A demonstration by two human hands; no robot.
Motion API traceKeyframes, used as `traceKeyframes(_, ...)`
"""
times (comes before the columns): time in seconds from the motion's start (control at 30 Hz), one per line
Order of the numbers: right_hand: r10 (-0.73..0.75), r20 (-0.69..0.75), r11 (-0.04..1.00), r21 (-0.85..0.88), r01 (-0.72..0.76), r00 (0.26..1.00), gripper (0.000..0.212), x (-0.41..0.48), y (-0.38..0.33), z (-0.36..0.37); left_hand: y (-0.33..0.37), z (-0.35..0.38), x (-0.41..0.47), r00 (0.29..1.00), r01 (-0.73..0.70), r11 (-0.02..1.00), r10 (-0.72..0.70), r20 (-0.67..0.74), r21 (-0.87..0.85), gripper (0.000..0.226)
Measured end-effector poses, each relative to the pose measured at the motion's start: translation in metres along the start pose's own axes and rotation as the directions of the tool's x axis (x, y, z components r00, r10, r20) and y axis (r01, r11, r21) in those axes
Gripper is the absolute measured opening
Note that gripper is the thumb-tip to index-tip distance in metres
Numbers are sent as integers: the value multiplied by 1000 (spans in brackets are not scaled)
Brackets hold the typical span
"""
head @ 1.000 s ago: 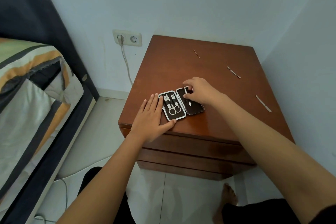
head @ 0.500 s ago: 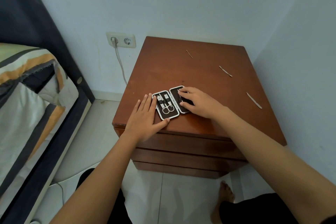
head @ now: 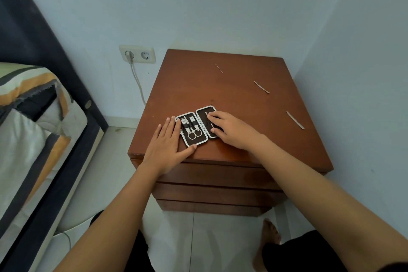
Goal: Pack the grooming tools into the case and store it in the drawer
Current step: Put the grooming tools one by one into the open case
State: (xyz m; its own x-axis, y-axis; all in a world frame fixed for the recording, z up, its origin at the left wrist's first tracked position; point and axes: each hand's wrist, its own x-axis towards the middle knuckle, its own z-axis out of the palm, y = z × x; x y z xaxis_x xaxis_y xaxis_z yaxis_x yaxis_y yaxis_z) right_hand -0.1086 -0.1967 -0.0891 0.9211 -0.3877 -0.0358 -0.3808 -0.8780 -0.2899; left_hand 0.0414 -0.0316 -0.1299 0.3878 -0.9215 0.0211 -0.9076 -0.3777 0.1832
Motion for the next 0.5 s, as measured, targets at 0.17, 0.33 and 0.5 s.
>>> traceKeyframes(0.17, 130, -217, 982, 165, -95, 968, 39, -22, 23, -10, 0, -1, 0, 1000, -2, 1000, 2, 5, -13, 103)
traceKeyframes(0.33, 552, -479, 833, 348, -430, 682, 24, -81, 88, -25, -1, 0, 0, 1000, -5, 1000, 5, -3, -12, 102)
traceKeyframes(0.5, 771, -411, 637, 478, -605, 487, 25, -113, 132, -28, 0, 0, 1, 1000, -2, 1000, 2, -4, -7, 102)
